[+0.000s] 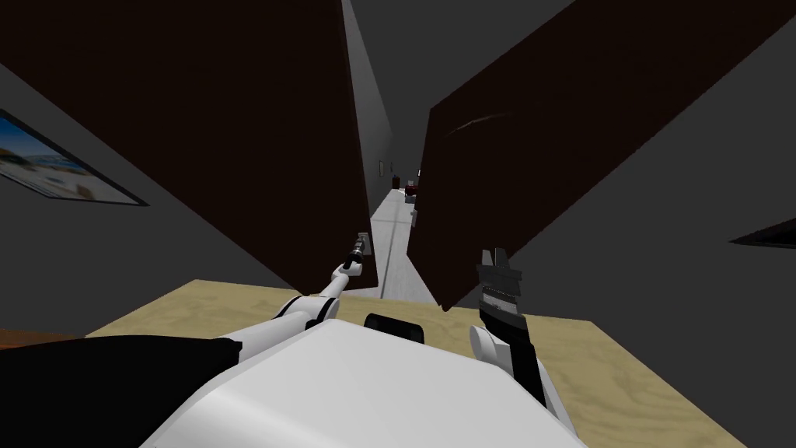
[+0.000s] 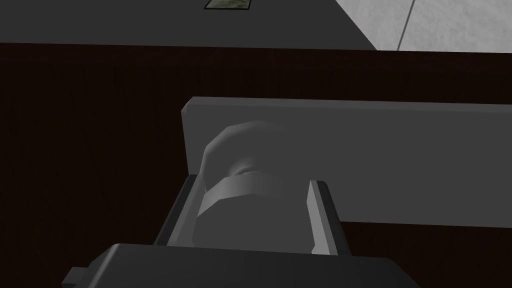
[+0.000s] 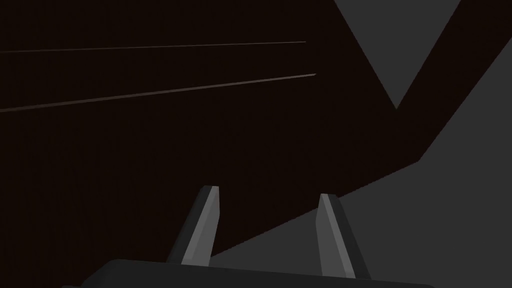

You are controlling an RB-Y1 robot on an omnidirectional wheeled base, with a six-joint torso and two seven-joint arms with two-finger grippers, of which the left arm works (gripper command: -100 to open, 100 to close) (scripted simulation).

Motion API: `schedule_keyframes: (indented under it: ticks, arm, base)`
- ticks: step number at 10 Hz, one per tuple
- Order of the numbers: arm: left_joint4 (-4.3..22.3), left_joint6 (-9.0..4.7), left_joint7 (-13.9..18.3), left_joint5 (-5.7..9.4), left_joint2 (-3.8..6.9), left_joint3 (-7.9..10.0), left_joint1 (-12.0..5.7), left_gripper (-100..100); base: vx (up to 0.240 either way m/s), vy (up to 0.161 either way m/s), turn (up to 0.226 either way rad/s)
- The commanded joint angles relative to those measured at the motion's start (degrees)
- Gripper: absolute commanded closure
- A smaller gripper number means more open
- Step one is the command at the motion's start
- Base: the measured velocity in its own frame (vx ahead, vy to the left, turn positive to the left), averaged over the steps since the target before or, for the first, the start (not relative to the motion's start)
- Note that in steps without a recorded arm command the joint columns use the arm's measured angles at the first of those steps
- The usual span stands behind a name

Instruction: Push the door open

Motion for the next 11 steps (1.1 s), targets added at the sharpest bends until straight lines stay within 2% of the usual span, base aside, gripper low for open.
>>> schedule_keyframes:
  ticks: [1, 9, 10, 11]
  arm:
    - [0.1, -0.37, -1.4, -0.02, -0.26, 1.39, -0.63, 100]
    - [1.2, -0.90, -7.8, -0.81, -5.79, 5.33, -3.27, 100]
    - [1.7, -0.76, -7.3, -0.80, -5.57, 4.74, -3.46, -100]
    - [1.7, -0.76, -7.3, -0.80, -5.57, 4.74, -3.46, -100]
  base:
    - [0.195, -0.013, 0.212]
    - [0.192, -0.024, 0.226]
    - [-0.043, -0.068, 0.064]
    - [-0.181, -0.062, -0.036]
